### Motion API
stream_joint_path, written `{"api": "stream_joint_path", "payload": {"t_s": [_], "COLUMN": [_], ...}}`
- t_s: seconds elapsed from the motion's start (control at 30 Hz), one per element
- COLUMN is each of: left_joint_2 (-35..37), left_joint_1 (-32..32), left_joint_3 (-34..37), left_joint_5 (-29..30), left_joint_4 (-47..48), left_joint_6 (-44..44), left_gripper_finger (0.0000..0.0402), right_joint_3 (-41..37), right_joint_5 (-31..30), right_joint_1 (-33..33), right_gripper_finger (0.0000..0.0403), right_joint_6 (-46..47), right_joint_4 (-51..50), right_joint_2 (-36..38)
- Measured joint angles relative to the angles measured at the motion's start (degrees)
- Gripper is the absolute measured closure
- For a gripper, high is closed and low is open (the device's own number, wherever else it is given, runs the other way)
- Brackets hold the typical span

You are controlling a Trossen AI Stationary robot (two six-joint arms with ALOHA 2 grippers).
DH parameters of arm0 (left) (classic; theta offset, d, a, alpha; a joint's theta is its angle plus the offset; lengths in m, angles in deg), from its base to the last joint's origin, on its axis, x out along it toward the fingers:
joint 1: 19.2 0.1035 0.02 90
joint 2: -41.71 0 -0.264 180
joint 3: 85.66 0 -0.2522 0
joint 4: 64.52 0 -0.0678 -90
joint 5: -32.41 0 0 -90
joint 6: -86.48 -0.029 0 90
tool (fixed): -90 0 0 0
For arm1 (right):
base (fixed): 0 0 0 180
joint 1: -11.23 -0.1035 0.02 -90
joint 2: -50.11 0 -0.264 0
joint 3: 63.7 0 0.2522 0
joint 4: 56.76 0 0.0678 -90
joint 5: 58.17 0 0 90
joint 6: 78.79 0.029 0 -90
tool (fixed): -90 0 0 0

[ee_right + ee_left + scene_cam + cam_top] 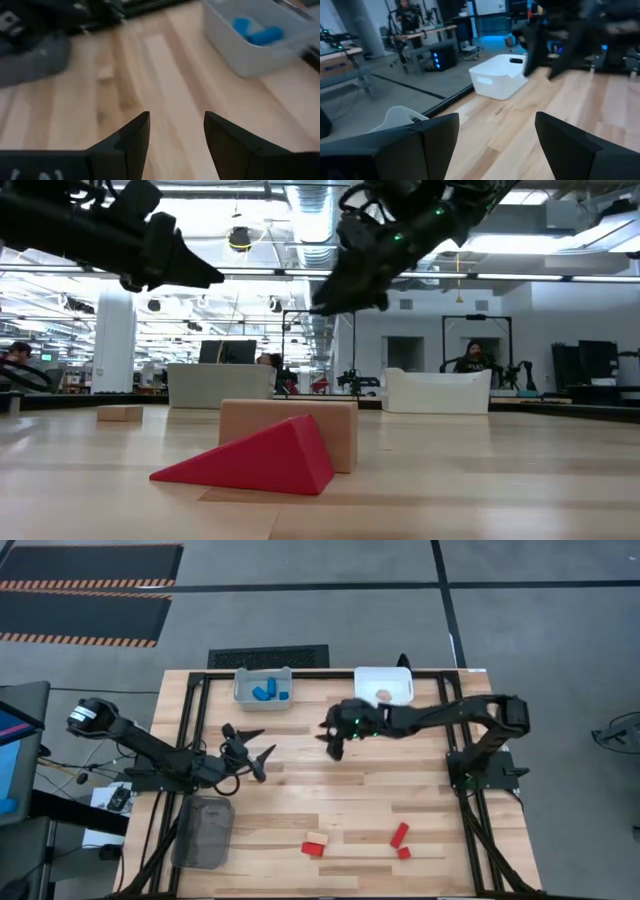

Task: Sort & place blocks by color
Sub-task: Put the brown triangle block into the white bin

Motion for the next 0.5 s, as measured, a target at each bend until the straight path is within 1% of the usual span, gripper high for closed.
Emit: {"api": "stream_joint_path", "payload": {"t_s": [0.03, 0.1, 0.13, 0.2, 0.33, 0.5], "left_joint_2": [-0.02, -0.1, -0.17, -0.33, -0.31, -0.31], "left_joint_1": [-0.19, -0.62, -0.75, -0.75, -0.87, -0.88], "left_joint_3": [-0.03, -0.03, -0.03, -0.03, -0.03, -0.03], "left_joint_5": [0.73, 2.26, 2.77, 2.82, 4.19, 5.33], "left_joint_4": [0.09, 0.16, 0.15, 0.31, 0.18, 0.32], "left_joint_6": [0.0, 0.08, 0.29, 0.55, 0.7, 0.7], "left_gripper_finger": [0.0148, 0.0148, 0.0148, 0.0148, 0.0148, 0.0148], "right_joint_3": [-0.01, 0.13, 0.07, 1.15, 6.57, 16.63], "right_joint_5": [-0.11, -0.54, -0.68, -0.86, -1.62, -1.82], "right_joint_1": [-0.93, -2.74, -3.5, -4.59, -6.41, -8.13], "right_gripper_finger": [0.0194, 0.0193, 0.0192, 0.0186, 0.0163, 0.0127], "right_joint_6": [0.2, 0.23, 0.25, -0.49, -4.81, -8.69], "right_joint_4": [2.07, 10.04, 12.39, 17.9, 19.37, 19.3], "right_joint_2": [-1.15, -4.72, -6.19, -10.12, -17.38, -27.13]}}
